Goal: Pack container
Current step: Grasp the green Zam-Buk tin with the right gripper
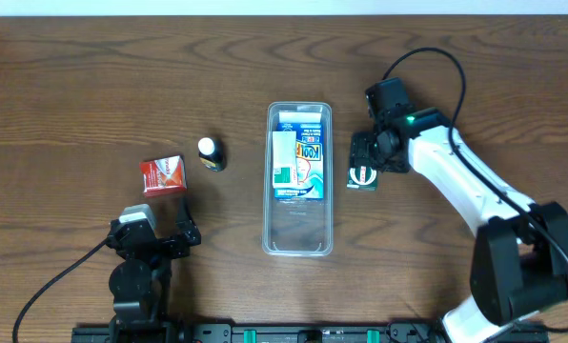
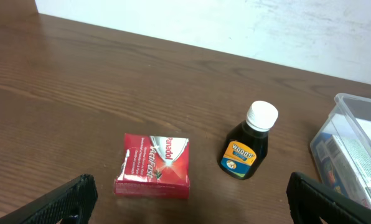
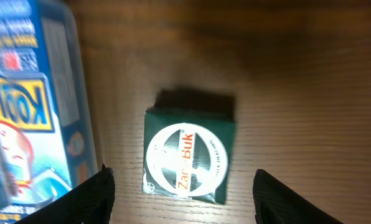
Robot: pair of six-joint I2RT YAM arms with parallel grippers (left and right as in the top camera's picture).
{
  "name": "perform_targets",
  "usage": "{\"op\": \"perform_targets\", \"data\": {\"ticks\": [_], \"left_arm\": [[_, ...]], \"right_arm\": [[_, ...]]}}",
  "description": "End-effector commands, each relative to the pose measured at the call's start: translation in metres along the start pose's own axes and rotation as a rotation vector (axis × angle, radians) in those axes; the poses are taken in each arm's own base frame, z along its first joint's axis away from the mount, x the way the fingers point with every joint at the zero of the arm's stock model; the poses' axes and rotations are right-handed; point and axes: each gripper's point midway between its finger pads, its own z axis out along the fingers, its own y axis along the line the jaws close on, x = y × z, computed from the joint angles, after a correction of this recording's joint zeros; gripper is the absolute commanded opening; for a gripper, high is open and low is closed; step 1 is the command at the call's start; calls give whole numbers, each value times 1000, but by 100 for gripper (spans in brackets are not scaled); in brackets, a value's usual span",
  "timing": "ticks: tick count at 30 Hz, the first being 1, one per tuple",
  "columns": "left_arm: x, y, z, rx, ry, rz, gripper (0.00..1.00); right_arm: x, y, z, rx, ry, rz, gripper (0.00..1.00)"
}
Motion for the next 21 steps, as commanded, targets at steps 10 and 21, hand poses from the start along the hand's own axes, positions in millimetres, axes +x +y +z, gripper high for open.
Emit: {"op": "perform_targets", "data": {"ticks": [10, 21], "left_arm": [[13, 2, 3, -7, 30, 2, 98], [13, 2, 3, -7, 31, 2, 98]], "right_arm": [[23, -6, 47, 13, 144, -37, 75], [21, -8, 47, 23, 139, -35, 55]]}}
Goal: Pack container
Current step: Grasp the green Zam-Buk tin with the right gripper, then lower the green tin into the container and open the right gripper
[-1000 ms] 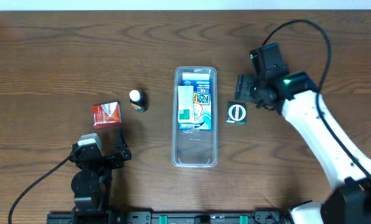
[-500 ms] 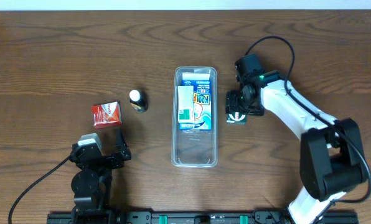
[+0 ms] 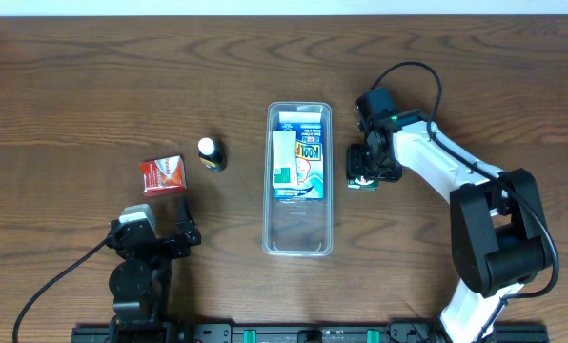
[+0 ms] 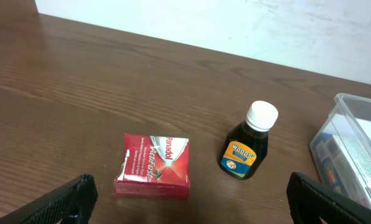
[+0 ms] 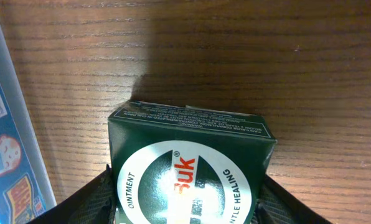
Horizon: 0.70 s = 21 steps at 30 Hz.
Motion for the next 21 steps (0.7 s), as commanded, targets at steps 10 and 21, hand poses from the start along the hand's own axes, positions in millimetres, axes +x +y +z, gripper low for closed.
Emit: {"op": "perform_targets", "data": {"ticks": [10, 21], "left_arm": [[13, 2, 3, -7, 30, 2, 98], [13, 2, 3, -7, 30, 2, 98]], "right_arm": [[-23, 14, -68, -52, -132, -9, 48], [-28, 77, -183, -177, -446, -164, 50]]}}
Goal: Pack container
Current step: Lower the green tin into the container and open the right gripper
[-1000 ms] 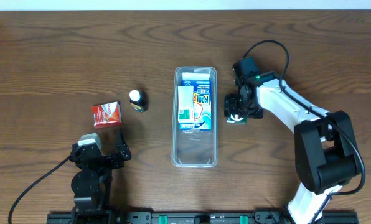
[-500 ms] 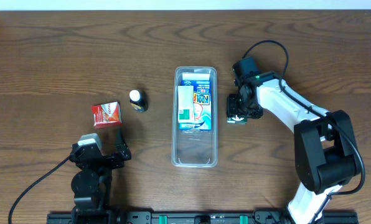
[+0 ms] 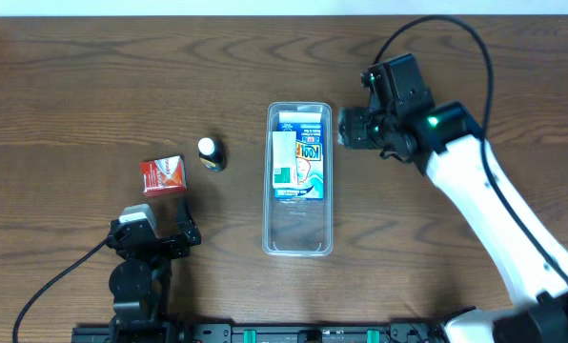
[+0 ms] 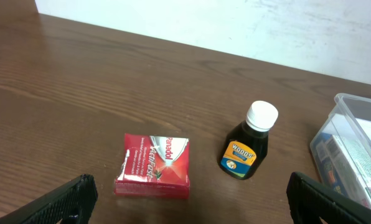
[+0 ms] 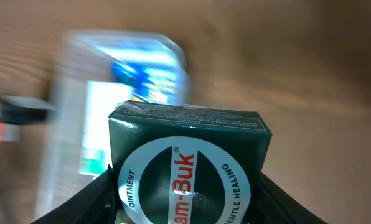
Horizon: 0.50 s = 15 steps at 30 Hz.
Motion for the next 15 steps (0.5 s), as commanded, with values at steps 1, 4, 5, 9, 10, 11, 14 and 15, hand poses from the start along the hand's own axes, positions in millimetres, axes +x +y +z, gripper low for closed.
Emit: {"op": "perform_targets", "data": {"ticks": [1, 4, 5, 9, 10, 11, 14, 15], "left_arm": [[13, 2, 3, -7, 30, 2, 98], [13, 2, 3, -7, 30, 2, 98], [13, 2, 3, -7, 30, 2, 98], [13, 2, 3, -7, 30, 2, 98], [13, 2, 3, -7, 30, 2, 98], [13, 2, 3, -7, 30, 2, 98], [13, 2, 3, -7, 30, 2, 98], [13, 2, 3, -7, 30, 2, 98]], "right_arm": [[5, 18, 3, -8, -3, -52, 51], [15, 36, 16, -27, 25, -90, 51], [20, 42, 22, -31, 39, -91, 50], [34, 58, 48, -38, 82, -102, 51], [37, 60, 54, -37, 91, -98, 51], [40, 61, 60, -32, 105, -88, 51], [47, 58, 74, -9, 135, -46, 52], [50, 56, 79, 0, 148, -36, 52]]}}
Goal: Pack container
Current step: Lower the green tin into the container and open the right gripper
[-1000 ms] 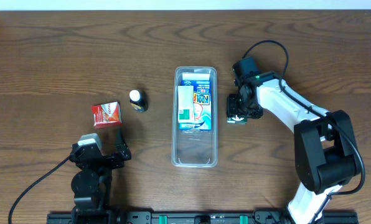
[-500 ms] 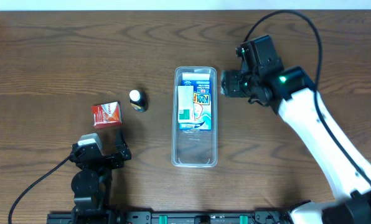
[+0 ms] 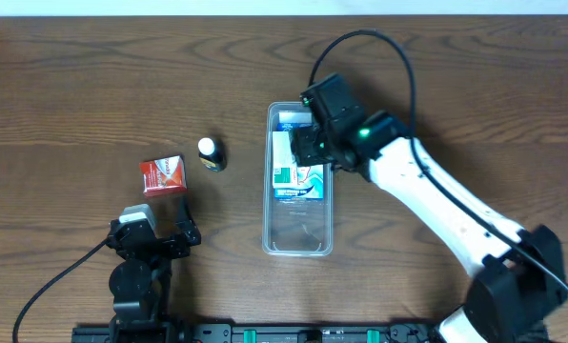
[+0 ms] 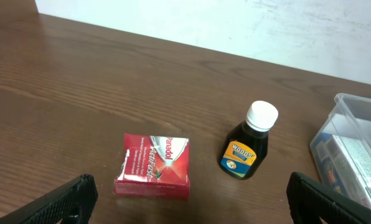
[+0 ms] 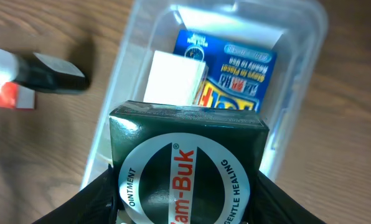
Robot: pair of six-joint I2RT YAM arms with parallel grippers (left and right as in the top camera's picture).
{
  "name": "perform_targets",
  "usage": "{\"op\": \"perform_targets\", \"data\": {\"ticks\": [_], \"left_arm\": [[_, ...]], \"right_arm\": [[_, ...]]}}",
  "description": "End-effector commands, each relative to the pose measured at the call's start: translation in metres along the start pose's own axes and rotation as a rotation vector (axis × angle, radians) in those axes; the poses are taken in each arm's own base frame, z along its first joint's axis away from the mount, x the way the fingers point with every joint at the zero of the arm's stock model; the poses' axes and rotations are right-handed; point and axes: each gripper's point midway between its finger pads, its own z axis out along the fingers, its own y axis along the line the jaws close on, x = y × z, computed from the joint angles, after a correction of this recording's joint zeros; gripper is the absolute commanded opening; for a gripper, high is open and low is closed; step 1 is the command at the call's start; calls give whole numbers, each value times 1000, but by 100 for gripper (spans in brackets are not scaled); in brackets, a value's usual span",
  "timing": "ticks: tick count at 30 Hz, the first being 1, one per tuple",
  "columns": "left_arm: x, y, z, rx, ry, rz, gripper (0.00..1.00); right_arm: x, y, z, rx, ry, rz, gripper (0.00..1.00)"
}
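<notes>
The clear plastic container (image 3: 299, 240) lies lengthwise mid-table with a blue Kool box (image 5: 238, 68) and a white box (image 5: 175, 79) in its far half. My right gripper (image 3: 308, 146) hangs over that far half, shut on the green Zam-Buk ointment box (image 5: 187, 174), which fills the right wrist view. A red Panadol box (image 4: 154, 165) and a dark Woods bottle (image 4: 248, 149) with a white cap stand left of the container. My left gripper (image 4: 185, 214) rests open near the table's front, behind the red box, holding nothing.
The container's near half (image 3: 298, 224) holds nothing. The right arm (image 3: 446, 205) stretches from the front right corner across the table's right side. A pale wall (image 4: 235, 25) runs behind the table's far edge.
My right gripper has moved left with the Zam-Buk box, from beside the container's far right corner to over its far half. The left gripper has not moved.
The Zam-Buk box lay on the table right of the container with my right gripper open above it. Then the gripper was down around the box. Then it held the box lifted beside the container, and now over it.
</notes>
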Motion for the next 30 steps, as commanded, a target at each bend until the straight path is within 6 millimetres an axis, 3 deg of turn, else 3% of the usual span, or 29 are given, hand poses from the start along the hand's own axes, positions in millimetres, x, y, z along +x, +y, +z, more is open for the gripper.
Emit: {"op": "perform_targets", "data": {"ticks": [1, 6, 9, 13, 20, 24, 27, 30], "left_arm": [[13, 2, 3, -7, 30, 2, 98], [13, 2, 3, -7, 30, 2, 98], [13, 2, 3, -7, 30, 2, 98], [13, 2, 3, -7, 30, 2, 98], [13, 2, 3, -7, 30, 2, 98], [13, 2, 3, -7, 31, 2, 98], [13, 2, 3, -7, 30, 2, 98], [13, 2, 3, -7, 30, 2, 98]], "right_arm": [[4, -6, 14, 38, 19, 66, 52], [11, -15, 30, 81, 52, 73, 52], [13, -17, 35, 91, 63, 73, 57], [8, -15, 34, 83, 41, 73, 69], [-5, -10, 19, 62, -13, 92, 69], [-9, -10, 14, 62, -32, 92, 61], [-5, -11, 15, 67, -20, 91, 42], [-4, -11, 15, 69, -16, 89, 34]]}}
